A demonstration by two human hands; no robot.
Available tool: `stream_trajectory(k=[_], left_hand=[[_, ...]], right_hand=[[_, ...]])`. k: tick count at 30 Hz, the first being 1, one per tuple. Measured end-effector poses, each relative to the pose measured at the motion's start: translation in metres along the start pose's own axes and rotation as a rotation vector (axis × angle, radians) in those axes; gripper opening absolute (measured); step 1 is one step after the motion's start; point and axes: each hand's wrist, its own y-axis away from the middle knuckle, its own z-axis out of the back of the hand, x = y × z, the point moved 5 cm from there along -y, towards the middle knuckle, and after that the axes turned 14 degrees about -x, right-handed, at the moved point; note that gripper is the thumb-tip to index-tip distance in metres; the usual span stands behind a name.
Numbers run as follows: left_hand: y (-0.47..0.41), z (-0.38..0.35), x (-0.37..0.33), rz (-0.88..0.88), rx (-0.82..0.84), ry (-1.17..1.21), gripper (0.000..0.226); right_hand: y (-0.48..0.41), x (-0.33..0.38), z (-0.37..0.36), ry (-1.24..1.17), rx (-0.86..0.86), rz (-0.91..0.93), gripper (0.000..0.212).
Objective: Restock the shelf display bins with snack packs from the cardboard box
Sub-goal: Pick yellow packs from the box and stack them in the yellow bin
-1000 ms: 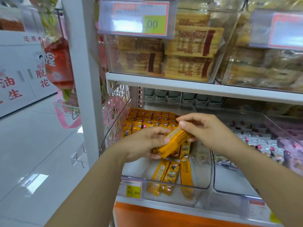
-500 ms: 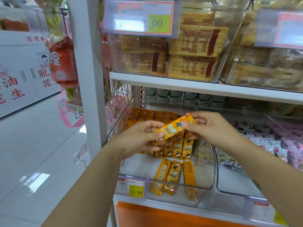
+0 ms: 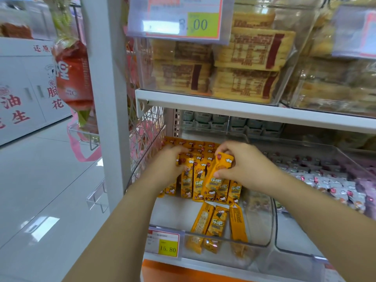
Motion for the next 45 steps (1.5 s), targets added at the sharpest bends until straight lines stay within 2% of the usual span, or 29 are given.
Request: stream_trajectory(k=[5, 11, 17, 24, 28, 35, 45], left_hand=[[-0.007, -0.017, -0.009, -0.129, 0.104, -0.176, 0.055], [-0.013, -0.029, -0.013, -0.175, 0.175, -0.307, 0.053], [-0.014, -0.028, -0.019, -0.26, 0.196, -0.304, 0.041], [-0.02, -0.026, -0.024, -0.306, 0.299, -0.264, 0.022], [-0.018, -0.029, -0.024, -0.347, 0.341, -0.301, 0.029], [-0.02, -0.026, -0.013, -0.318, 0.299, -0.34, 0.028], [-0.017, -0.024, -0.013, -0.326, 0.192, -0.426, 0.039]], right_hand=[[-0.009, -0.004, -0.016, 0.029, 0.051, 0.025, 0.054], [-0.014, -0.012, -0.022, 0.057, 0.071, 0.05, 0.052], [-0.018, -0.011, -0.023, 0.014, 0.123, 0.041, 0.048], [-0.025, -0.003, -0.026, 0.021, 0.208, 0.098, 0.044], [-0.029, 0.002, -0.032, 0.026, 0.278, 0.114, 0.042], [-0.033, 0.002, -0.04, 0.05, 0.33, 0.099, 0.045], [-0.03, -0.005, -0.044, 0.259, 0.272, 0.094, 0.045]])
